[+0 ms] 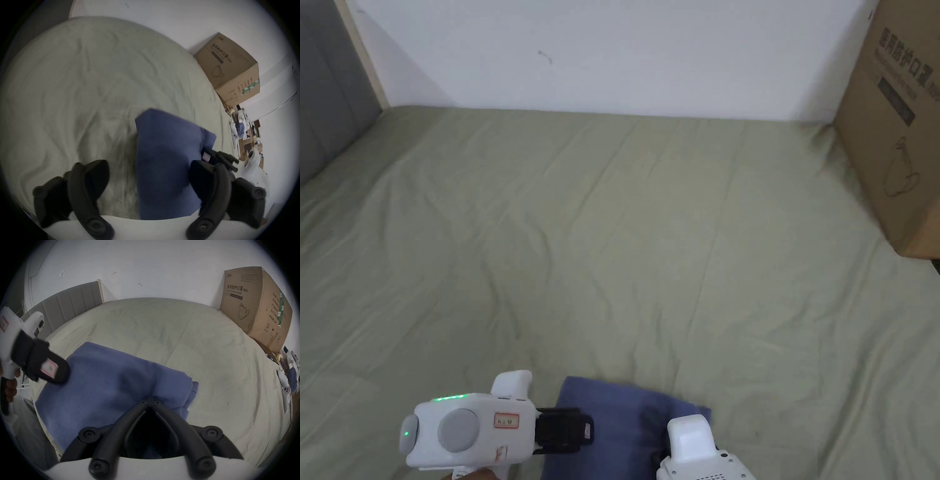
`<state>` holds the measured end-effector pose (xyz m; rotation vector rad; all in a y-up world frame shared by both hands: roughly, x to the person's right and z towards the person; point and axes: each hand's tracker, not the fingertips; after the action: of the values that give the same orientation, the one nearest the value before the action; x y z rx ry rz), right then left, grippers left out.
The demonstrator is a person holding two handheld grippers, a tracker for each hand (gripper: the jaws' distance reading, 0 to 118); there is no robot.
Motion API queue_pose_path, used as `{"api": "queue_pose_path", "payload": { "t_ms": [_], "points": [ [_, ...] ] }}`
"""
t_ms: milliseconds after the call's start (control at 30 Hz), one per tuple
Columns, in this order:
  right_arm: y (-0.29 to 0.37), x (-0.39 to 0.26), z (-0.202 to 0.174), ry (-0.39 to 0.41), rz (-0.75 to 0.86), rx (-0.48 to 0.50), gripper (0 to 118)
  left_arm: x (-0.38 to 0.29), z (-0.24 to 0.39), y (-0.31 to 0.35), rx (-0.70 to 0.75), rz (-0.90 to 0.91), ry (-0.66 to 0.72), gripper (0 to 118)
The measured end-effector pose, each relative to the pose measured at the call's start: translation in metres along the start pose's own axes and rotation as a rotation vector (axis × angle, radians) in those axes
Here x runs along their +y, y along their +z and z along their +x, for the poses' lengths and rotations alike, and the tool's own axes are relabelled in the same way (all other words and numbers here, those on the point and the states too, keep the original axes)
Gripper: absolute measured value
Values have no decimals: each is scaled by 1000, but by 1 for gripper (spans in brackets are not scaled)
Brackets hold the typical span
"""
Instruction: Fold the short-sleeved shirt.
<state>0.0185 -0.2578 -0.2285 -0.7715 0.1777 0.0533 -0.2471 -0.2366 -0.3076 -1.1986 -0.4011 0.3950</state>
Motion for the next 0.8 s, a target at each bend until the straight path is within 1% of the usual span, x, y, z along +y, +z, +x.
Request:
{"api": "queue_pose_path", "payload": {
  "t_ms": [33,100,133,167,200,233,267,367,467,567,700,800],
  "points": [
    [0,0,0,1,-1,3,0,0,0,-2,-18,-12,-6,90],
    [1,1,2,1,-3,10,0,-2,2,0,-25,7,-13,73],
    [1,1,3,-1,-5,15,0,-3,3,1,-60,7,-20,57],
    [1,2,5,-4,-7,20,0,-3,3,0,-104,-3,-6,49],
    [2,4,6,-10,-10,27,0,-2,3,-2,-79,-6,-1,44],
    [4,7,8,-17,-14,35,0,-2,4,-3,-78,-10,-3,30],
    [7,10,10,-26,-14,44,0,-2,4,-1,-83,-7,-5,26],
    [26,24,13,-36,41,49,0,0,9,12,-92,19,-18,23],
    [46,47,15,-15,126,54,0,16,0,38,-112,49,-21,22],
    [61,72,15,29,200,35,0,42,-25,77,11,104,-104,22],
    [71,102,11,49,264,21,0,79,-86,139,170,143,-115,22],
    [72,120,5,48,298,18,0,101,-134,184,287,159,-99,22]
  ]
}}
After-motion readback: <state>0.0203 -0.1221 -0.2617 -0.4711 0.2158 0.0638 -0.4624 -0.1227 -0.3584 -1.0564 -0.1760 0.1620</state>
